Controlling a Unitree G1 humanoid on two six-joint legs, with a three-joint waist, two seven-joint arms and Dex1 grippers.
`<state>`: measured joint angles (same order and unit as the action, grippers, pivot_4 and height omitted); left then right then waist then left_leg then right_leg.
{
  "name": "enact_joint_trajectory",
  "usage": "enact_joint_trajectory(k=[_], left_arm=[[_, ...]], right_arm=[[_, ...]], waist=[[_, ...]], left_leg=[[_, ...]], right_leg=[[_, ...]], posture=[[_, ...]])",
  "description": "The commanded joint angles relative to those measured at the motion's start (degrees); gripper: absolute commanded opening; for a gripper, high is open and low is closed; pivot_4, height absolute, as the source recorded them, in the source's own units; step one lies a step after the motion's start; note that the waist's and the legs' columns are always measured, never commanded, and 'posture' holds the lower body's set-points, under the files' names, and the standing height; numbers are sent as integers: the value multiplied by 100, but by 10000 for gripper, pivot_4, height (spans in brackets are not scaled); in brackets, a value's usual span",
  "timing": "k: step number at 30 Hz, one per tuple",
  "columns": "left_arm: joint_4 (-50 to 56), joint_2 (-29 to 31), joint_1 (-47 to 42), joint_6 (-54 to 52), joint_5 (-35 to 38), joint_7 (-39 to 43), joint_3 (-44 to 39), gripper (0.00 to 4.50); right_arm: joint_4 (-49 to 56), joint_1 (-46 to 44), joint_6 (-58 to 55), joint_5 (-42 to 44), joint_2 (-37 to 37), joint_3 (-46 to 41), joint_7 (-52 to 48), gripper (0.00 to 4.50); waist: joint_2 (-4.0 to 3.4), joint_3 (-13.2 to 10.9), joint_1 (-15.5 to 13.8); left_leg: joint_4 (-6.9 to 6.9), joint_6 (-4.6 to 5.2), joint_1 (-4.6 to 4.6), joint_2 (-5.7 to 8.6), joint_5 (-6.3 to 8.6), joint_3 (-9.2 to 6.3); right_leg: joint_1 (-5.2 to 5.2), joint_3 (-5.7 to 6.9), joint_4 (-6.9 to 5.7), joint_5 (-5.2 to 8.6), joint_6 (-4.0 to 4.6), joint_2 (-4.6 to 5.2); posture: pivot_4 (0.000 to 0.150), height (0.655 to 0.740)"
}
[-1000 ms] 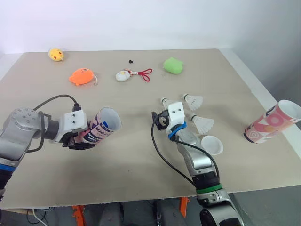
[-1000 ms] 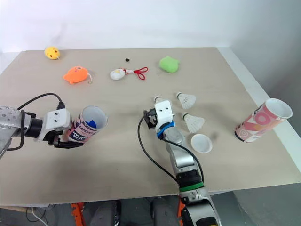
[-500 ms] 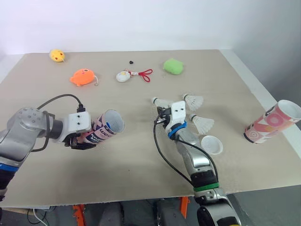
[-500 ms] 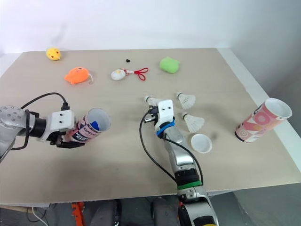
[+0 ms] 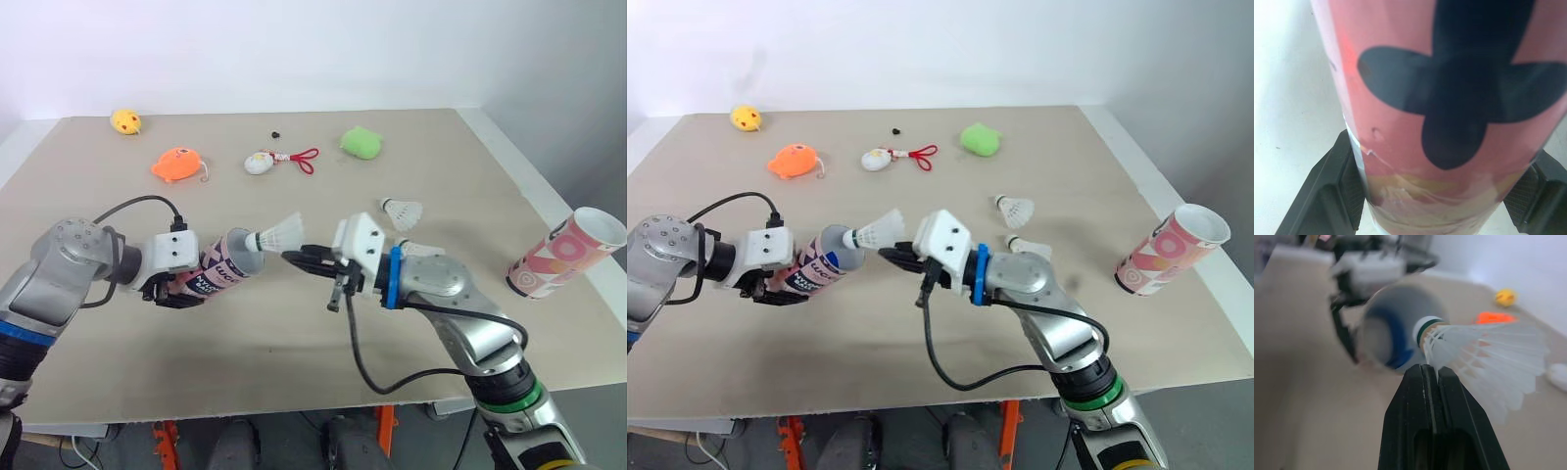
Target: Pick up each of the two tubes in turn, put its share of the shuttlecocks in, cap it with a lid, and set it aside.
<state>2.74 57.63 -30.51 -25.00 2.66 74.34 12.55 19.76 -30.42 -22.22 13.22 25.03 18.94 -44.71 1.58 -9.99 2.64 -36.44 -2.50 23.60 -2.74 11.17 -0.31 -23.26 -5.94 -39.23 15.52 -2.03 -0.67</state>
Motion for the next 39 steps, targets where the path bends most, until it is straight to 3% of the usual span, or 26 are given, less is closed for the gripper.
enact_joint_trajectory(k=[1,5,8,16,20,25,33,39], left_arm=[[-89,-146,31,15,-79,58,228,32325],[-140,-199,-5,56,-121,94,220,32325],[-182,-213,-4,111,-111,147,197,32325],[-590,-253,-234,438,-128,445,245,32325],[-880,-412,-522,473,-102,641,272,32325],[-1242,-505,-788,714,-264,771,351,32325],[-1369,-677,-871,845,-338,836,396,32325],[-1327,-751,-834,828,-379,829,365,32325]], right_arm=[[-275,-321,445,-462,-171,258,48,1487],[-232,-417,403,-442,-474,235,124,1487],[15,-208,197,-175,-550,21,162,8961],[1107,1005,-178,-178,-640,-746,1243,44287],[1085,1804,662,-1488,-487,-1272,2503,44287],[1191,2646,937,-1996,-771,-2041,3525,44287],[1608,3945,201,-1262,-1610,-2651,3789,44287],[1268,3406,-522,-757,-1643,-2708,3633,44287]], waist=[[0,0,-5],[0,0,-18],[1,1,-28],[1,2,-49],[4,4,-99],[2,4,-123],[-15,15,-126],[-18,15,-123]], left_leg=[[-2,0,1,3,0,1],[-4,1,8,7,-1,1],[-4,1,10,7,0,-2],[-3,0,16,7,0,-2],[-4,1,17,10,-1,-4],[-7,1,29,15,-1,3],[-6,1,29,13,-1,-1],[-7,32,28,15,-20,14]], right_leg=[[1,-3,0,-1,-2,1],[-1,-7,1,-14,-30,4],[-2,-5,1,-13,-32,4],[-9,-4,3,-11,-31,5],[-7,-2,3,-11,-30,6],[-13,-16,7,-8,-37,8],[-8,-17,7,2,-21,7],[-6,-37,7,-2,-16,8]], posture=[[1500,7400],[1500,7400],[1500,7400],[1500,7400],[1500,7400],[1500,7400],[1500,7400],[1500,7400]])
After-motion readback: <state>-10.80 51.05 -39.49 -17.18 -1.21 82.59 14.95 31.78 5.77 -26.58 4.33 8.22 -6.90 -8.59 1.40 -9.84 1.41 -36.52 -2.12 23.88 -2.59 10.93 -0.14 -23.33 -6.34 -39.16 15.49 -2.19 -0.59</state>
